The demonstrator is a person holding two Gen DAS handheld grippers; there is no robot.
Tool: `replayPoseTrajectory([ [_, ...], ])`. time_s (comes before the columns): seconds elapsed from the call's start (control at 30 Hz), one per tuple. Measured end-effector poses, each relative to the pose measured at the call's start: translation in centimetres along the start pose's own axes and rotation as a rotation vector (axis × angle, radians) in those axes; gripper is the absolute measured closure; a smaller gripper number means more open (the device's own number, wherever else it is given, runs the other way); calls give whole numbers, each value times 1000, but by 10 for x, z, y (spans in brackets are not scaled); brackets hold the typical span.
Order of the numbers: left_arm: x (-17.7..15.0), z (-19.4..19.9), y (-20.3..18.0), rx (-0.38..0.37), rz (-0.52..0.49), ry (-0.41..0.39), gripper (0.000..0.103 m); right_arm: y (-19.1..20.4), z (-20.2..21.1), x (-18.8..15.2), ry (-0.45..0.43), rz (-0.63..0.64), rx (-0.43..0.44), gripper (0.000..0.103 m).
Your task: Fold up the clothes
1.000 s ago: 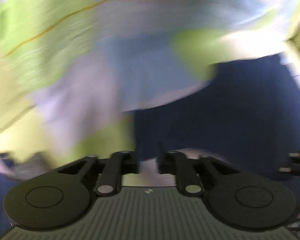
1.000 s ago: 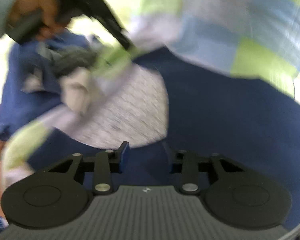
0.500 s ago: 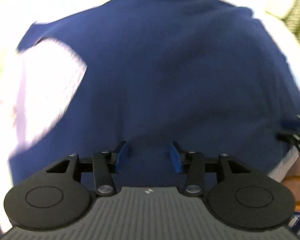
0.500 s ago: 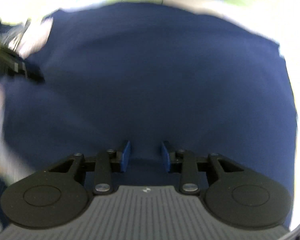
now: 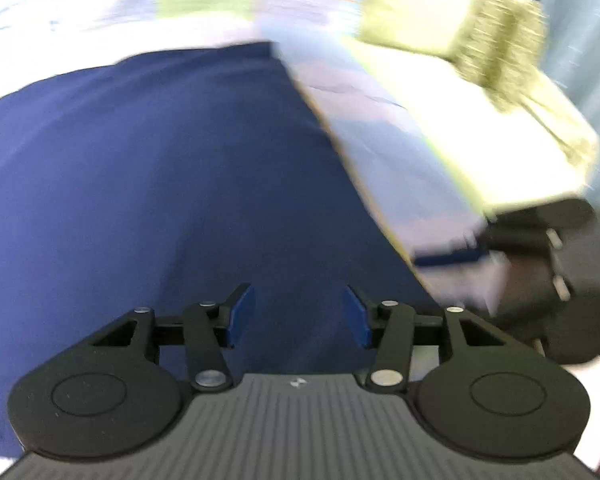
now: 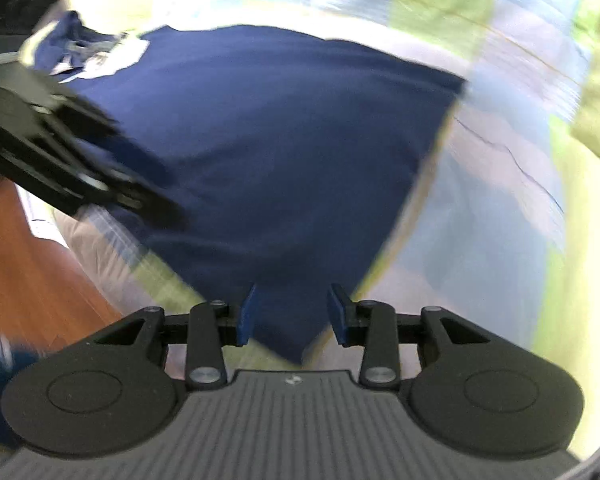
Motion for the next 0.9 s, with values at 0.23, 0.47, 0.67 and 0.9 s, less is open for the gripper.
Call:
replayPoseTrajectory([
  [0.23,17,-16,31,204,318,276,32,-10,-9,-21,290,50,115,73],
  [0.47,72,-4,53,346,517,253,28,-77,17,56,211,85,106,68],
  [0.67,100,-21,58,445,750,200,26,-135,0,110,182,312,165,63],
  [0.9,75,-39,29,575,1009,209,24,-187,-35,130,133,582,331,61],
])
Point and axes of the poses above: each gripper's, at about its wrist camera, not at the fingertips, and z roughly against the way its jaws point, y to its left, x to its top, the point moved 8 cm from there along -z, roughly the way its jaws point, and after that the axes turned 1 degree about x, right-handed, at the moved point
